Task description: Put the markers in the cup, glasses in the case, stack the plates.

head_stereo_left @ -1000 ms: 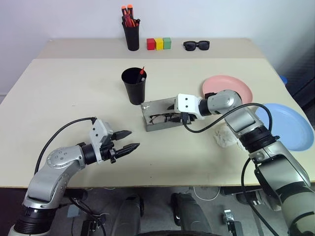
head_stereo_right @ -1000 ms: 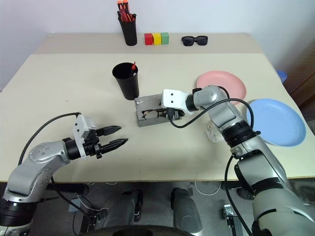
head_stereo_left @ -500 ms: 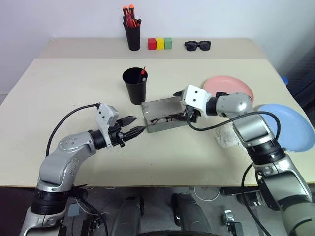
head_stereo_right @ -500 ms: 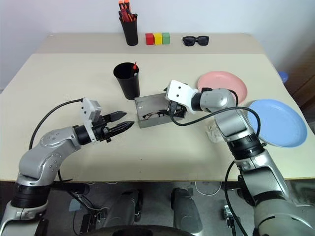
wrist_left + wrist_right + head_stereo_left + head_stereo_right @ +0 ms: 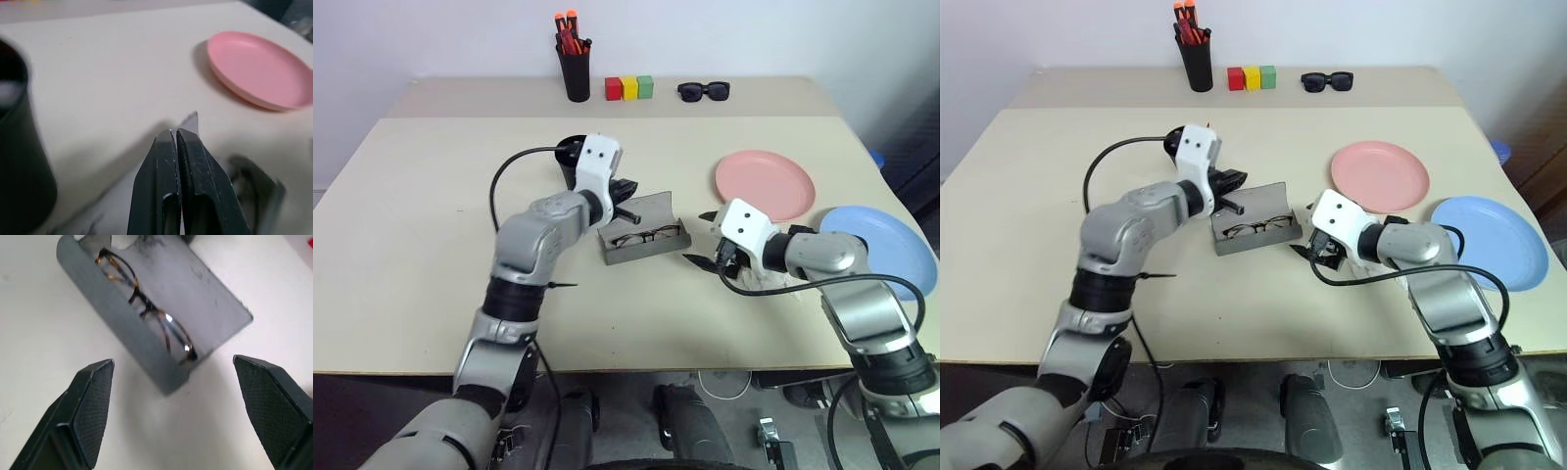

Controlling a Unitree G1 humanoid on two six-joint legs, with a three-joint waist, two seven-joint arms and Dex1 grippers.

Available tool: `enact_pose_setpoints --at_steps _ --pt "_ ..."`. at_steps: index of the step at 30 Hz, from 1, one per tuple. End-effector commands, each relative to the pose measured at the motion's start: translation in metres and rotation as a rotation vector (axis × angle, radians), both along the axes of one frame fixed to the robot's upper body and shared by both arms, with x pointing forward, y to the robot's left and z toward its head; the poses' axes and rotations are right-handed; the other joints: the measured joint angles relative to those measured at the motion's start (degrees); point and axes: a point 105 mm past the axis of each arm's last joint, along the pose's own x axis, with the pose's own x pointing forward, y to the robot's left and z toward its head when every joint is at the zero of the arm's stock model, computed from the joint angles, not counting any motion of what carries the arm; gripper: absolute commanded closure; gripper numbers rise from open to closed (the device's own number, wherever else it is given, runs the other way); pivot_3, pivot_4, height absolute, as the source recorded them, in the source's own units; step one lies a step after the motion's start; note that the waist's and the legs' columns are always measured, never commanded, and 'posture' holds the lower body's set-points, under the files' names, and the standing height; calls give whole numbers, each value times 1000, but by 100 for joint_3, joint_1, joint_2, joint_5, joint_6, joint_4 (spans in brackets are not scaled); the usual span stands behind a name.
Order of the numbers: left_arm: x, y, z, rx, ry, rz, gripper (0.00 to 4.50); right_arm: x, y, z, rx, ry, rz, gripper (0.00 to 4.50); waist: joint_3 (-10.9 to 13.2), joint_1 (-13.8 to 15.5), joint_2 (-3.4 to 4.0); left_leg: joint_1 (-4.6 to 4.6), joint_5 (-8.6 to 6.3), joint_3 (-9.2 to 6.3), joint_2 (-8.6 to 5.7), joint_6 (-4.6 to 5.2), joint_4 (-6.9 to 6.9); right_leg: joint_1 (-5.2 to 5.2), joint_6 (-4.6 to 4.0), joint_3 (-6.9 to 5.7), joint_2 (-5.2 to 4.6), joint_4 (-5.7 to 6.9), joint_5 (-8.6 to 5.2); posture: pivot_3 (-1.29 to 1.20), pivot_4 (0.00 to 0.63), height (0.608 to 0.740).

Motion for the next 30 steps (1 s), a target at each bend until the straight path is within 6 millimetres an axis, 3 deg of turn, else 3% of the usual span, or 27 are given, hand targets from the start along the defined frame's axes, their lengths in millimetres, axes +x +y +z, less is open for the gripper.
enact_pose_setpoints --at_steps 1,14,25,30 --pt "16 -4 -3 27 68 62 4434 -7 5 14 20 -55 11 533 0 11 0 0 0 0 0 0 1 0 0 0 0 0 0 0 150 740" --pt "51 -12 -12 130 124 199 4434 -18 14 6 57 -24 11 533 1 41 -2 -6 0 0 -6 -1 1 0 7 0 -7 -7 -4 0 150 740" --pt "46 -11 -26 136 201 166 4434 -19 20 3 61 -11 24 533 1 35 -1 -6 1 0 -6 -2 1 0 8 0 -7 -5 -4 0 150 740" --pt "35 -11 -23 130 206 117 4434 -19 20 4 60 -13 27 533 1 33 -2 -6 1 0 -6 -2 1 0 9 0 -7 -5 -4 0 150 740"
